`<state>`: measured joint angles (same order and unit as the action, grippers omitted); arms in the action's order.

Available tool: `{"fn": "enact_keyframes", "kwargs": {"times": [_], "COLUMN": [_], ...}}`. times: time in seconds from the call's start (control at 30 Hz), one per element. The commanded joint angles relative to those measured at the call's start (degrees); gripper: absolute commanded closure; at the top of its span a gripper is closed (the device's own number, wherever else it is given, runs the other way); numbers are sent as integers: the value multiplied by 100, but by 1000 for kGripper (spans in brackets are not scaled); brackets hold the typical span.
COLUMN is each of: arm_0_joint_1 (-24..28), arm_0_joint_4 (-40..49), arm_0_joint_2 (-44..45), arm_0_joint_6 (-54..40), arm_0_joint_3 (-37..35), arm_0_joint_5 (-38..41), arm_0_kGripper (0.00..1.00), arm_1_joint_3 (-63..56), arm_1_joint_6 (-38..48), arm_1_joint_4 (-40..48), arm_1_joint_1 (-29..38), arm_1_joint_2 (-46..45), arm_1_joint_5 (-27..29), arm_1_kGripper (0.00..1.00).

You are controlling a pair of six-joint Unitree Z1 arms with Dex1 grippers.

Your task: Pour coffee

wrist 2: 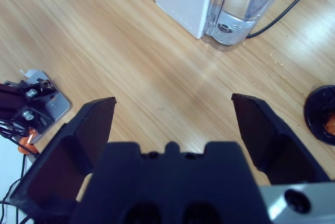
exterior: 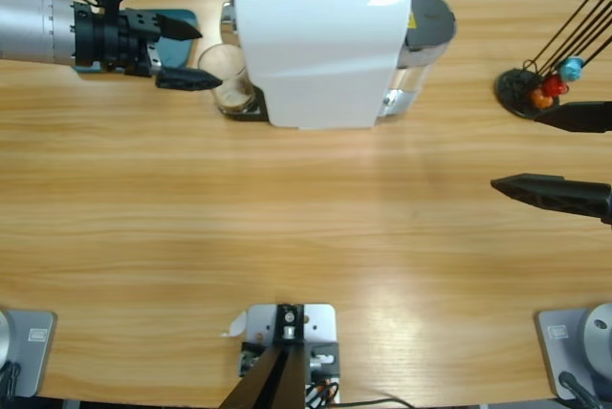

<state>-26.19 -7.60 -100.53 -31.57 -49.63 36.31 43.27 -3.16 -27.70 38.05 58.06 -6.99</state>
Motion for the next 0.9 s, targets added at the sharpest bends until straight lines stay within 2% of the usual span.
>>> {"fn": "enact_keyframes", "kwargs": {"times": [0.03, 0.9], "arm_0_joint_1": [27, -167], "arm_0_joint_4": [-157, -769], "arm_0_joint_2": [-466, -886], "arm_0_joint_6": [-42, 35], "arm_0_joint_3": [-26, -98], "arm_0_joint_5": [53, -230], "arm_0_kGripper": [0, 0], "arm_1_joint_3": [-170, -149], "arm_1_joint_6": [-45, -53], "arm_1_joint_4": [45, 58], "arm_1_joint_1": [-52, -52], "arm_1_joint_2": [216, 390], "arm_1_joint_5": [49, 40], "arm_1_kGripper": [0, 0]}}
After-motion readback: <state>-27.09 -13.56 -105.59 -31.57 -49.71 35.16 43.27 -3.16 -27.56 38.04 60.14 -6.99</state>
